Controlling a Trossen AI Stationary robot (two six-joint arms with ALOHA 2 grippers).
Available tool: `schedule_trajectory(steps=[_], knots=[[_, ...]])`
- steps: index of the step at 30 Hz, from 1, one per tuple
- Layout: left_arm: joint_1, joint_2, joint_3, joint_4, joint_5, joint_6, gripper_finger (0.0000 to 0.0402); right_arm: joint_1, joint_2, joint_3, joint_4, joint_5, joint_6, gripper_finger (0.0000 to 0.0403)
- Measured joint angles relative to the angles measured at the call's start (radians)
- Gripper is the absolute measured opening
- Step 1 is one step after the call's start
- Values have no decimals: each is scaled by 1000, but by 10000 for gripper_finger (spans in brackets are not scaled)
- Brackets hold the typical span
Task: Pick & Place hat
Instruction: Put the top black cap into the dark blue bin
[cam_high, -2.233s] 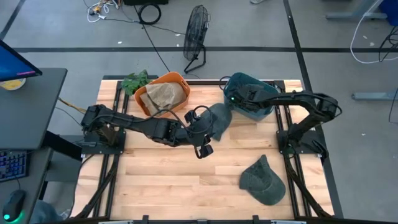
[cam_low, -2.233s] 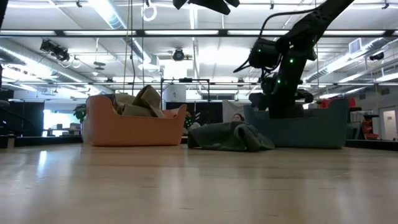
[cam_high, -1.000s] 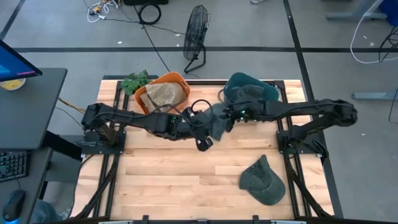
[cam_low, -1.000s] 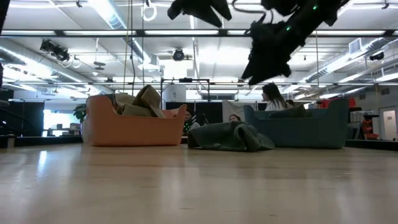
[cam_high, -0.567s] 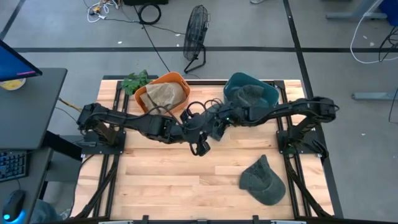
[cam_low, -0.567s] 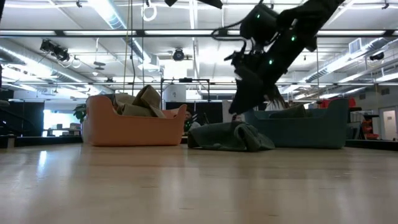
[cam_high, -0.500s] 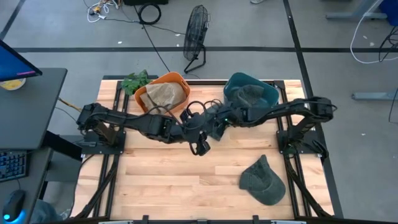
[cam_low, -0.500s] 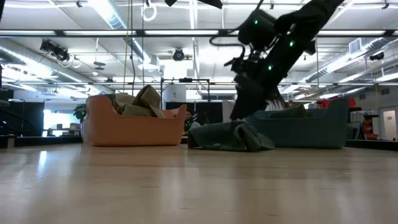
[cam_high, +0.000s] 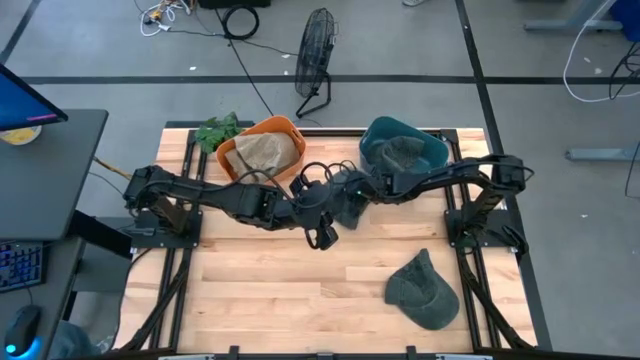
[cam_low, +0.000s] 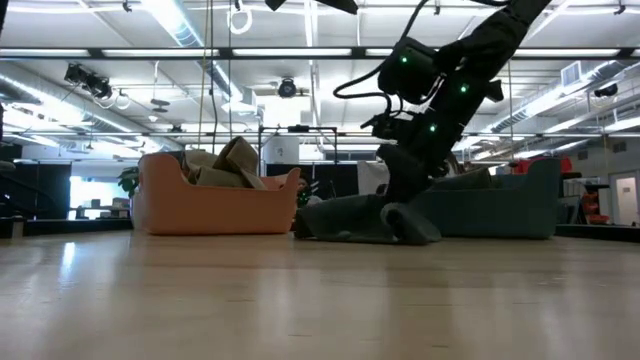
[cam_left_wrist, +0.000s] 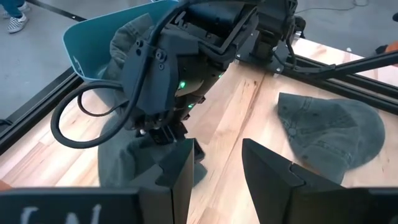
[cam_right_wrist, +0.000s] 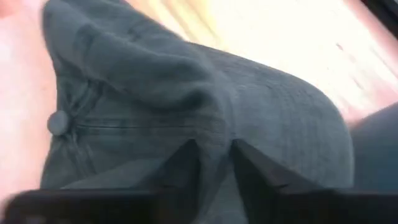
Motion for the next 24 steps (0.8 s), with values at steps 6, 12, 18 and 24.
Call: schedule_trajectory(steps=[6, 12, 18, 24], knots=[[0, 0, 0, -6, 0, 0, 140, 5, -44, 0, -12, -91, -8, 19], [-6, 0, 0, -6, 0, 1, 140, 31, -177, -2, -50, -143, -123, 6], [-26, 0, 0, 0, 0, 1, 139, 72, -368, -2, -164, -184, -328, 4], [-56, 0, 0, 4, 0, 1, 139, 107, -565, -2, -387, 12, -600, 2]])
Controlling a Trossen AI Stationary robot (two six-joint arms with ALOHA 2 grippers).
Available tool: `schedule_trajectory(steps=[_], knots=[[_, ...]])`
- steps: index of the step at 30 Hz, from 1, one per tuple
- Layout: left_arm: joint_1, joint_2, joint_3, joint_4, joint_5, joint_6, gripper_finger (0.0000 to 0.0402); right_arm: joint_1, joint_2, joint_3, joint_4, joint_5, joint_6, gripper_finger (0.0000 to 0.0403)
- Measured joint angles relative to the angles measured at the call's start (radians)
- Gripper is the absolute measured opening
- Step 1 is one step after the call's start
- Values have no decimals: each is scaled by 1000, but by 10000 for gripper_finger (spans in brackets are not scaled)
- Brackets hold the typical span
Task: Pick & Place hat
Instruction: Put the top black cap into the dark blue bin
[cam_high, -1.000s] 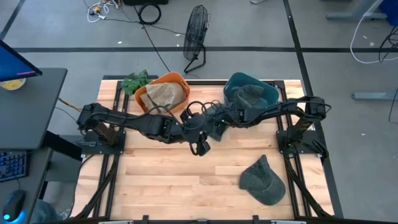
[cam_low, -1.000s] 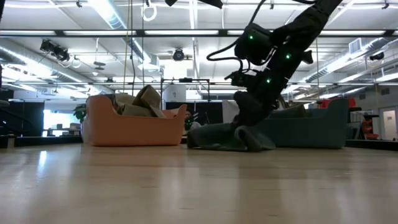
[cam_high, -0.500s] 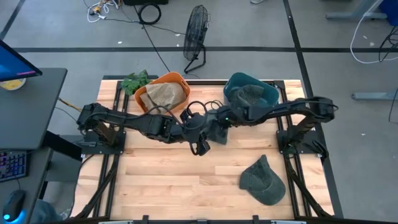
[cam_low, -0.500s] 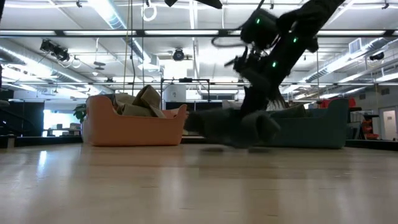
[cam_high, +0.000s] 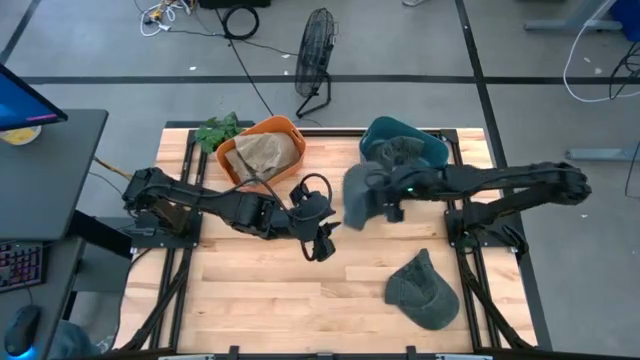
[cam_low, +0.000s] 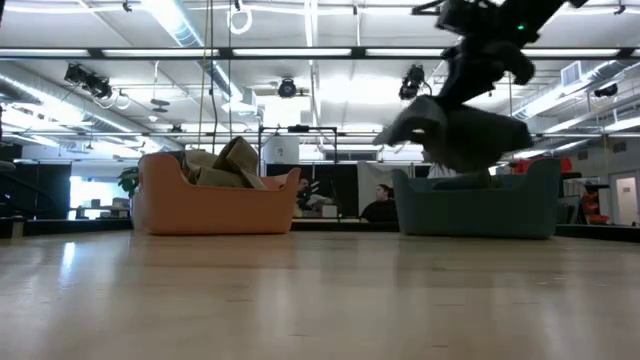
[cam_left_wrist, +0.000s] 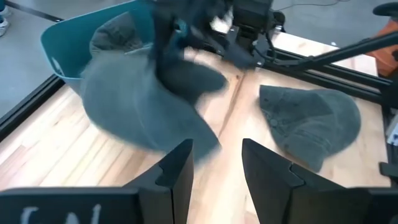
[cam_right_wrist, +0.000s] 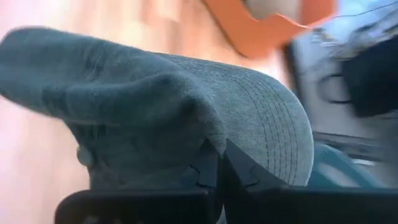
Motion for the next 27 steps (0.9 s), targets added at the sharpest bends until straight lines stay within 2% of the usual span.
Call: schedule_trajectory(steps=[8, 14, 23, 27], knots=[[-9, 0, 0, 4, 0, 0, 139, -51, -211, 0, -180, 199, -181, 2], [-10, 0, 0, 5, 0, 36, 139, -146, -280, 0, -264, 265, -399, 2], [8, 0, 0, 10, 0, 44, 139, -342, -268, 0, -262, 248, -701, 1], [20, 0, 0, 12, 0, 44, 139, -434, -258, 0, -259, 180, -847, 1]])
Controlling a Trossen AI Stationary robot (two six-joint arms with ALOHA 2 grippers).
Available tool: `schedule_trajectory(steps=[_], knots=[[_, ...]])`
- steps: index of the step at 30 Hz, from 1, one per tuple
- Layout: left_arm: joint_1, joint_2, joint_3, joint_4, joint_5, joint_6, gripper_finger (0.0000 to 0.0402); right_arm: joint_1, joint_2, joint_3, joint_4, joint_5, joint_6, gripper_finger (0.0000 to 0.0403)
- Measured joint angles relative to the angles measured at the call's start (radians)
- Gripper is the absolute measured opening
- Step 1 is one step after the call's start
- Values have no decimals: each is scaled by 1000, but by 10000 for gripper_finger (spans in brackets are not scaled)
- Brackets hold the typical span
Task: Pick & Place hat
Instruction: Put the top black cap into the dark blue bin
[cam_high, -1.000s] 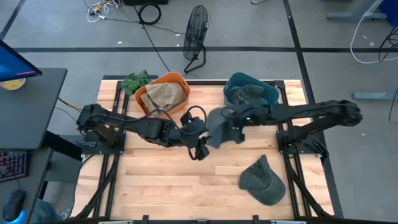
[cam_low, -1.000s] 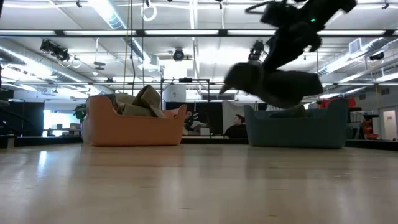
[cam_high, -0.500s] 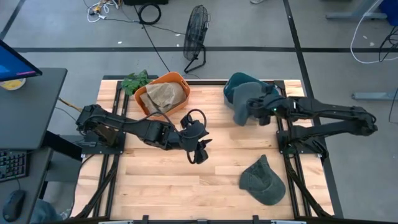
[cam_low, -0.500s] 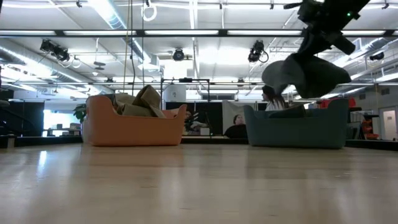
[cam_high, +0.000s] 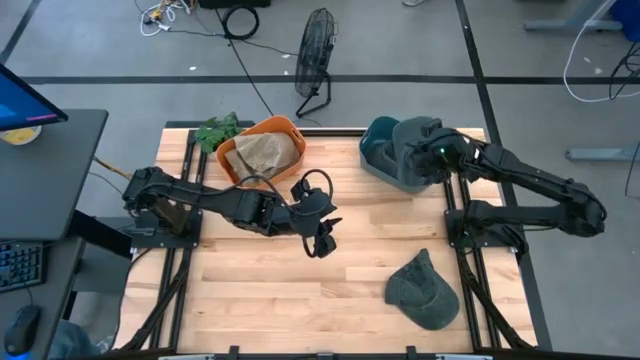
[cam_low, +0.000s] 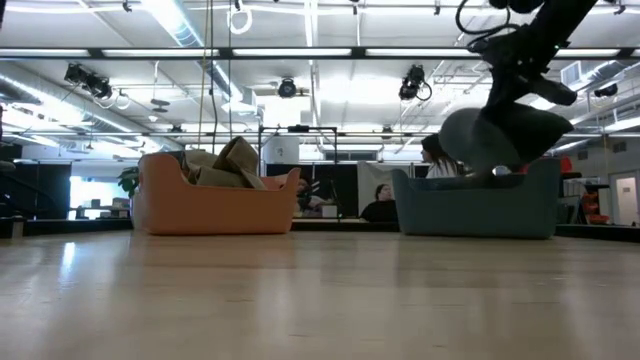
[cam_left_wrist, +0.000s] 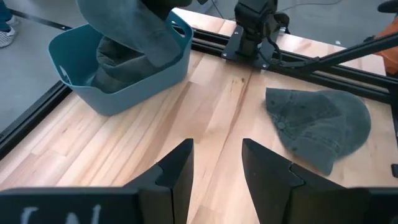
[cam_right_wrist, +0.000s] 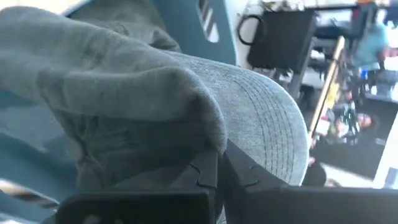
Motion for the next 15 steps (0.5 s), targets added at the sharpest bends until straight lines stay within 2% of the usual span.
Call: schedule_trajectory(steps=[6, 11, 13, 15], knots=[[10, 0, 0, 1, 0, 0, 139, -111, 50, 0, 1, -150, -34, 1], [11, 0, 0, 1, 0, 0, 139, -151, 113, 0, -6, -283, -47, 1], [11, 0, 0, 1, 0, 0, 139, -159, 145, 0, -8, -301, -78, 1], [11, 0, 0, 1, 0, 0, 139, -165, 182, 1, -1, -276, -86, 1]])
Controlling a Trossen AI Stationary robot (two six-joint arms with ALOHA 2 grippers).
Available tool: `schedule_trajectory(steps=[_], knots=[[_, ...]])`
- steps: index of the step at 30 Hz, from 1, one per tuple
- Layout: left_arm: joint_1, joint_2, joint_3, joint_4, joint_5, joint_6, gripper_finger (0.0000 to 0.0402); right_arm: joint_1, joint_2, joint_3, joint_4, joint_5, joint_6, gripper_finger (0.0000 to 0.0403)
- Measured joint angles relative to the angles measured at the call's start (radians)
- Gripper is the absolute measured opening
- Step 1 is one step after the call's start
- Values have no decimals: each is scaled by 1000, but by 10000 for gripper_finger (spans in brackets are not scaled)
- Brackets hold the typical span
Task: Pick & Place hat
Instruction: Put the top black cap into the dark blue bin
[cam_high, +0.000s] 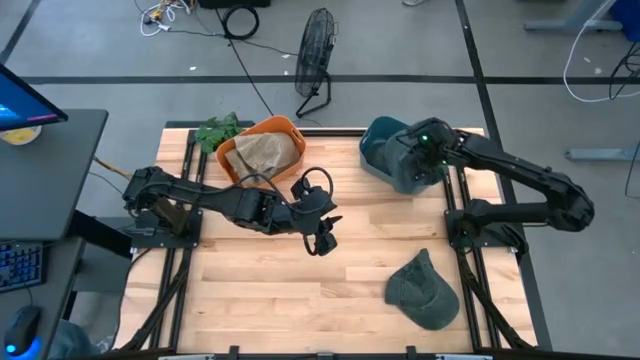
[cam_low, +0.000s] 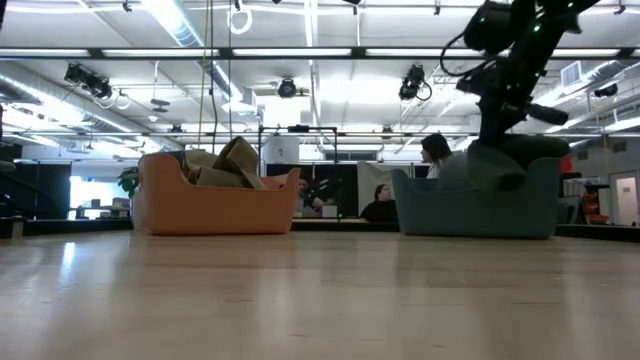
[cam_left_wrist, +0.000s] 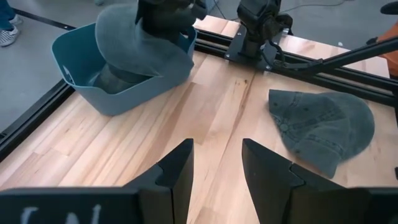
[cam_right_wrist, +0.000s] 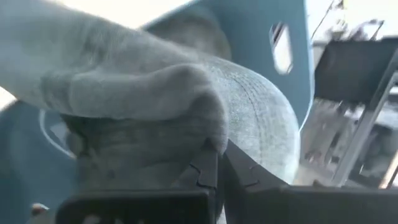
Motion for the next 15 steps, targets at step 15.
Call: schedule_trajectory(steps=[15], knots=[[0, 0, 0, 0, 0, 1, 139, -20, 109, 0, 162, 208, 81, 15]])
